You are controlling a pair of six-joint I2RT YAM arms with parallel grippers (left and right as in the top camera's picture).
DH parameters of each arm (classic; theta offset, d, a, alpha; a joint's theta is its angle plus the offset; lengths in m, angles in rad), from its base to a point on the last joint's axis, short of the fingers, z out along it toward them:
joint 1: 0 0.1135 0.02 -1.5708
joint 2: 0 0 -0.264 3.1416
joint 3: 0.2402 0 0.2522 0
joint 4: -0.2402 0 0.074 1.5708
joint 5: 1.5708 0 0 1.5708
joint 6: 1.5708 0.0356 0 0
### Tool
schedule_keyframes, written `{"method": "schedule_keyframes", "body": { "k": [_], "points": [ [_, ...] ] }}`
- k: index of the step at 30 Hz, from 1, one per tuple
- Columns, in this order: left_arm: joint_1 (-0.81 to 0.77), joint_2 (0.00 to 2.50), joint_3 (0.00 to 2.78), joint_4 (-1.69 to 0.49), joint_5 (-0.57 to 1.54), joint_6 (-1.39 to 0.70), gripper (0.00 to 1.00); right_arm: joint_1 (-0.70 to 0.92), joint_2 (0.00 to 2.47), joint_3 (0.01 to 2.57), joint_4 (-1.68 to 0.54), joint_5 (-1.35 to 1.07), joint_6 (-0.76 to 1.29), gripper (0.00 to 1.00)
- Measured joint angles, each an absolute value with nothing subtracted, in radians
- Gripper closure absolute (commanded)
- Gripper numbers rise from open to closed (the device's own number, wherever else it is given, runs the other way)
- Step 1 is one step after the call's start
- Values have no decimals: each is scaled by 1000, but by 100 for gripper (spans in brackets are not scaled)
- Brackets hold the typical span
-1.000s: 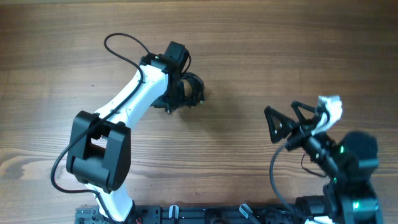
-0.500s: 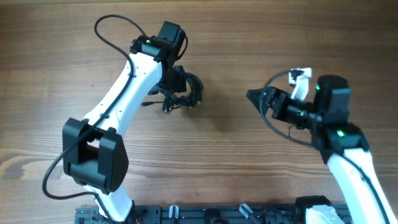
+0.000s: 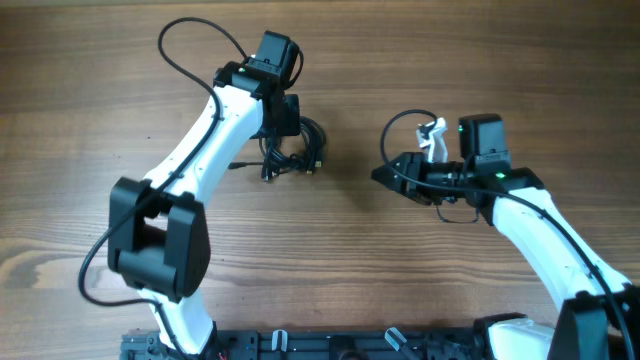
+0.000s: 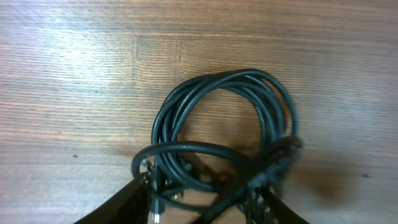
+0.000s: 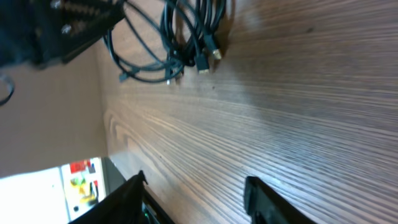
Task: Untangle cables
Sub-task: 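Raise the right arm and move its gripper toward the cable bundle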
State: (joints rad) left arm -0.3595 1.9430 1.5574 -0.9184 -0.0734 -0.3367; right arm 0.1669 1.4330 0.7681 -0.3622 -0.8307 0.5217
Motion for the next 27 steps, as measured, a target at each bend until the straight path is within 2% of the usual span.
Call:
{"method": "schedule_keyframes", "body": {
  "k": [13,16,19,22,24,27],
  "points": [
    [-333,2045,1510,-833,-88,-296,74,265,1467,768,-278,-776,518,41],
    [-321,2045,1509,-829,-88,-296,74,274,1467,768,-262,-756,520,41],
    [-313,2045,1494,-804,-88,-296,65,284,1467,768,-252,-743,532,41],
    [-312,2046,1442,-728,-88,-297,60,299,1467,768,-249,-722,545,41],
    [-312,2046,1417,-710,-88,-294,61,309,1467,768,-249,-708,550,41],
    [-312,2046,1398,-698,-88,-295,72,326,1467,768,-249,-690,554,41]
  ]
}}
